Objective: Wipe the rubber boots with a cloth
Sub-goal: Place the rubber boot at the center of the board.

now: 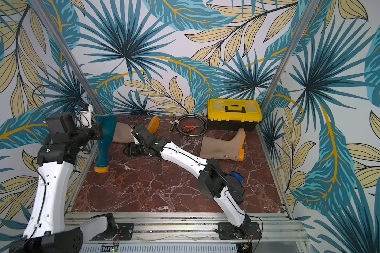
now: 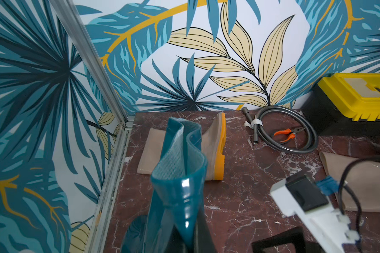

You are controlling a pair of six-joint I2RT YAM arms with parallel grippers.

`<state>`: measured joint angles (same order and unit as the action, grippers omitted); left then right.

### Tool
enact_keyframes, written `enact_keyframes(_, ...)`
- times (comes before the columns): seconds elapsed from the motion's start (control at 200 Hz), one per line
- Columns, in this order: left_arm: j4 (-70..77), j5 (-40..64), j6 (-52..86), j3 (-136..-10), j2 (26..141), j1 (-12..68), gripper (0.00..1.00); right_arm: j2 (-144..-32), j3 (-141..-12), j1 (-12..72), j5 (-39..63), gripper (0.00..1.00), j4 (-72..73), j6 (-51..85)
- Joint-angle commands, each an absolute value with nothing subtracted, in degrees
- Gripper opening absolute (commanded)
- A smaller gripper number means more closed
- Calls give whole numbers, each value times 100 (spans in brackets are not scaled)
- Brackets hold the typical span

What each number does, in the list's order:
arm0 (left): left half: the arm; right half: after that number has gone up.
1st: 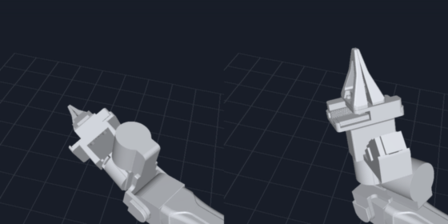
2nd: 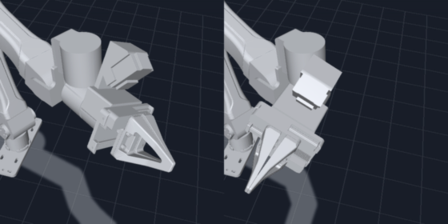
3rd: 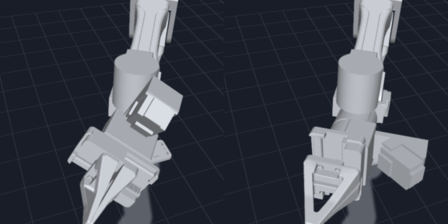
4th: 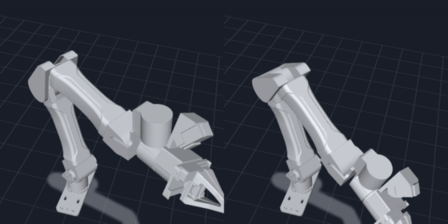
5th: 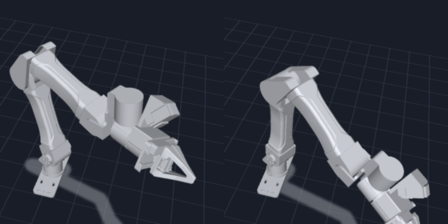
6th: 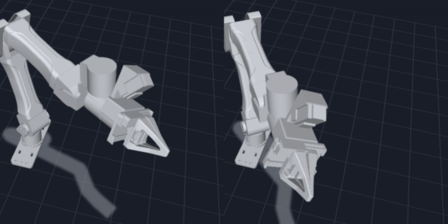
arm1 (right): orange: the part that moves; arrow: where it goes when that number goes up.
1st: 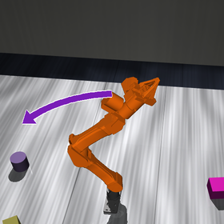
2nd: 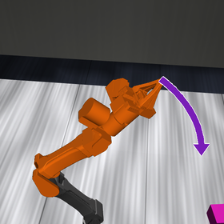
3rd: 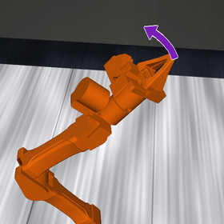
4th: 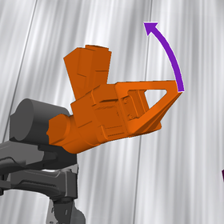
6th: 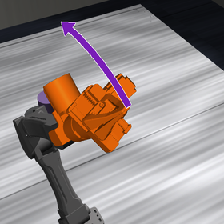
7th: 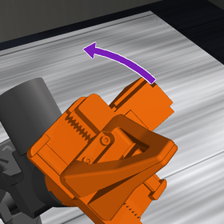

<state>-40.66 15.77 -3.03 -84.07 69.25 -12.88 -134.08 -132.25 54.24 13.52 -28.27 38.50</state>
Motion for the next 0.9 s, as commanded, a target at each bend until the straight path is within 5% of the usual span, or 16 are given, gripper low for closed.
enact_keyframes(0.0, -3579, 2728, -591, -8888, 7635, -1697, 0, -14169, -14285, 5406, 1656, 59, -2769, 3899)
enact_keyframes(0.19, -3586, 2694, -1316, -8934, 8117, -1846, 0, -14765, -14508, 5471, 1849, 54, -1742, 4092)
enact_keyframes(0.416, -3229, 2049, -2001, -7505, 7208, -1854, 0, -15256, -14507, 5671, 2001, 49, -1359, 4153)
enact_keyframes(0.696, -3689, 868, -941, -6799, 6689, -1933, 0, -15780, -14723, 6067, 2044, 45, -653, 4292)
enact_keyframes(0.896, -3981, 658, 119, -6103, 6205, -1995, 35, -16017, -14748, 6213, 1875, 44, -466, 4394)
